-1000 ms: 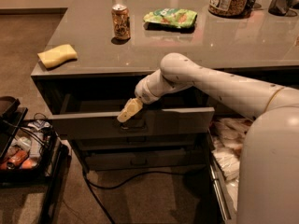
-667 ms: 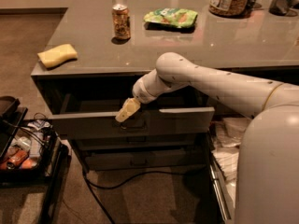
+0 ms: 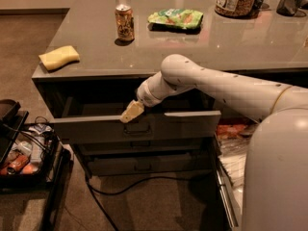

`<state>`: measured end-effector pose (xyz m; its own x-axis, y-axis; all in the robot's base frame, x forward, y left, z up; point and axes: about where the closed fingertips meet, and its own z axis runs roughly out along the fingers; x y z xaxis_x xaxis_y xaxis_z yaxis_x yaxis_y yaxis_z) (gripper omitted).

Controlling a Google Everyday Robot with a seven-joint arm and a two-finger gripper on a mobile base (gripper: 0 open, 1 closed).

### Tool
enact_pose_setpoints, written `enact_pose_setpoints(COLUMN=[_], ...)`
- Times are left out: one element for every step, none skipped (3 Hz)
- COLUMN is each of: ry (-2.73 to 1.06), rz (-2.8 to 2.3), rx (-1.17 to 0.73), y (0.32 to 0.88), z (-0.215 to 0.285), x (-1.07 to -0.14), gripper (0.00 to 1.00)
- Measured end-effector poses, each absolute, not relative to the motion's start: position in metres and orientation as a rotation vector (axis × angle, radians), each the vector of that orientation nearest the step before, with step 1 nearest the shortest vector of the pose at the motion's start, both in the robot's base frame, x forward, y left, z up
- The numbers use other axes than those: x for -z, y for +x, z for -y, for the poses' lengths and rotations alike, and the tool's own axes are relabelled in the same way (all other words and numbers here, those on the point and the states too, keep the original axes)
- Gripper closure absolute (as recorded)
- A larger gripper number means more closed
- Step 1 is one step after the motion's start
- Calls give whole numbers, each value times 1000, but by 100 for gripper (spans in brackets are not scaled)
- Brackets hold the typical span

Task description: Open top drawer

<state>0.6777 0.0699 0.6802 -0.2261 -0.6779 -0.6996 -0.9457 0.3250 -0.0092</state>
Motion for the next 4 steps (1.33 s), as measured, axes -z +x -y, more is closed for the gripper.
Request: enact_pose_setpoints(ry=[-1425,-1425,-1425,-1425], rz=[-1988,-1988,-1988,-1988], rx=[-571,-571,-571,-571], y=[678,678,678,677], z=[-70,-70,-70,-70], x=[-680,-680,-680,-680], gripper=[41,65,88,100])
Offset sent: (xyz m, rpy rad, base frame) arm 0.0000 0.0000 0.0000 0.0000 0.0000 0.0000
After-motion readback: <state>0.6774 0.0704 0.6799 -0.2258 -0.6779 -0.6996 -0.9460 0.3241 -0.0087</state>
